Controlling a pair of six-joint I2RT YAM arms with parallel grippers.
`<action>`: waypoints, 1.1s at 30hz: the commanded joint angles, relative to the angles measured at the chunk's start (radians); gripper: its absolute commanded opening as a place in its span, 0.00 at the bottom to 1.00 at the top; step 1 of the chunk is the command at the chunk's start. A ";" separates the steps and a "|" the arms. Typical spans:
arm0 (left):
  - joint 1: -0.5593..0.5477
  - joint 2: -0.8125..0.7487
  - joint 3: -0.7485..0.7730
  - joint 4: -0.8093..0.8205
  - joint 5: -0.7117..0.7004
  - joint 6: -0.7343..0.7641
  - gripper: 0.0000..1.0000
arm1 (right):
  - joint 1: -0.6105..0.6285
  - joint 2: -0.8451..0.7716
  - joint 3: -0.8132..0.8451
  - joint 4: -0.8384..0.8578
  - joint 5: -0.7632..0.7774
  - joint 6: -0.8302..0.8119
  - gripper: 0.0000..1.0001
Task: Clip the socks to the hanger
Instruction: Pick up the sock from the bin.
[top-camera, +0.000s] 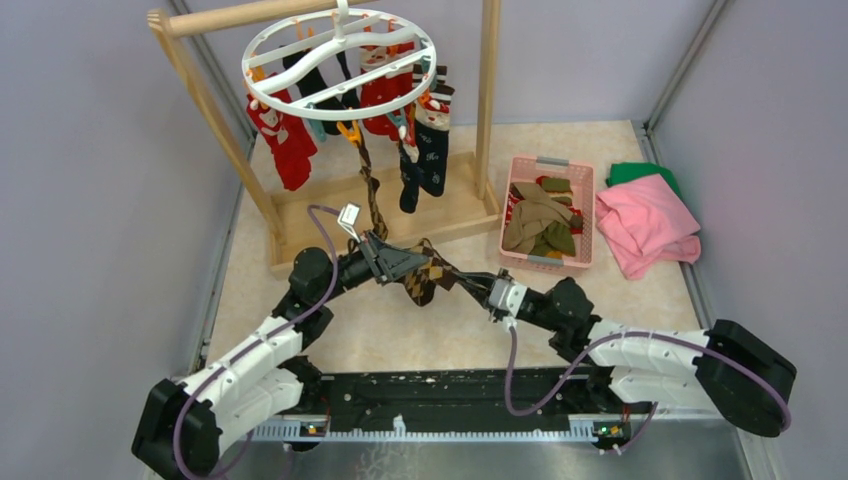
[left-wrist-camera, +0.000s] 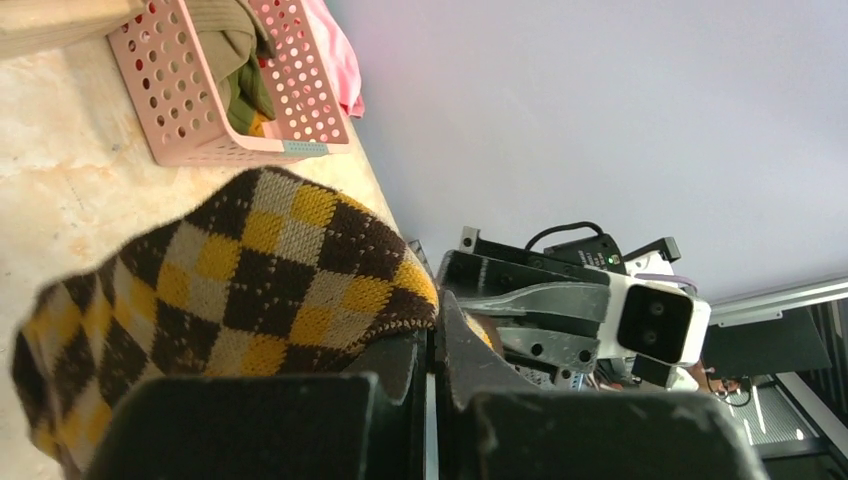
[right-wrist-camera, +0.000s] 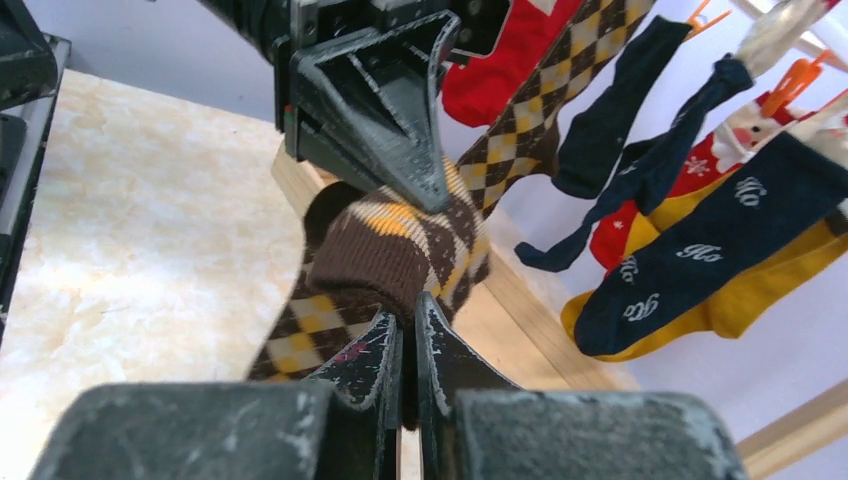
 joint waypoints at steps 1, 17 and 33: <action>0.015 -0.019 -0.029 0.047 -0.015 -0.013 0.05 | 0.010 -0.070 -0.013 0.042 0.021 0.017 0.00; 0.026 -0.329 -0.113 -0.052 0.149 0.633 0.99 | -0.018 -0.170 0.227 -0.622 0.034 0.177 0.00; -0.010 -0.196 -0.383 0.711 0.193 1.012 0.99 | -0.199 -0.054 0.408 -0.855 -0.323 0.337 0.00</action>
